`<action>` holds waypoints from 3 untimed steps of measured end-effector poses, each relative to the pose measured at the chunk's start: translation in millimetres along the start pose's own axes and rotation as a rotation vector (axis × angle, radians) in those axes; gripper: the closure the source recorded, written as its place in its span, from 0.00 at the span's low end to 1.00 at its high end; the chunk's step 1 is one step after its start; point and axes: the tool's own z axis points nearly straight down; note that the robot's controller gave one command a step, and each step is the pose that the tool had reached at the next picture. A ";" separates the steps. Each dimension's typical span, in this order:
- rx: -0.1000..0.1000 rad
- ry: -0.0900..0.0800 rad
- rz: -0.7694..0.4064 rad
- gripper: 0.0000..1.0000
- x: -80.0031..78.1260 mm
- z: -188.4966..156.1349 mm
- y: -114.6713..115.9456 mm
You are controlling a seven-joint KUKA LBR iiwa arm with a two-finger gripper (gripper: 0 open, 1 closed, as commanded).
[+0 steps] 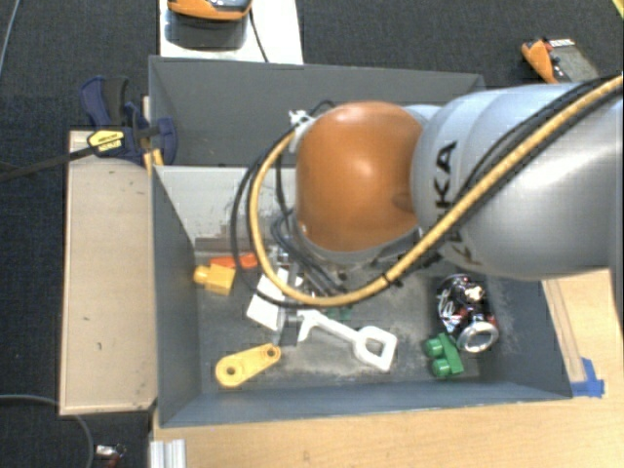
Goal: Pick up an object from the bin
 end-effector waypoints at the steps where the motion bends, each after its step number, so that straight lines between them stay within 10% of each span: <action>1: -0.001 -0.007 0.005 0.00 -1.9 -3.5 -1.1; 3: -0.002 -0.014 -0.432 0.00 16.2 160.4 -14.7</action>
Offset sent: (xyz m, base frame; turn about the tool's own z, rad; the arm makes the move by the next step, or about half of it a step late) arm -0.0186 -0.0092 -0.1582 -0.4159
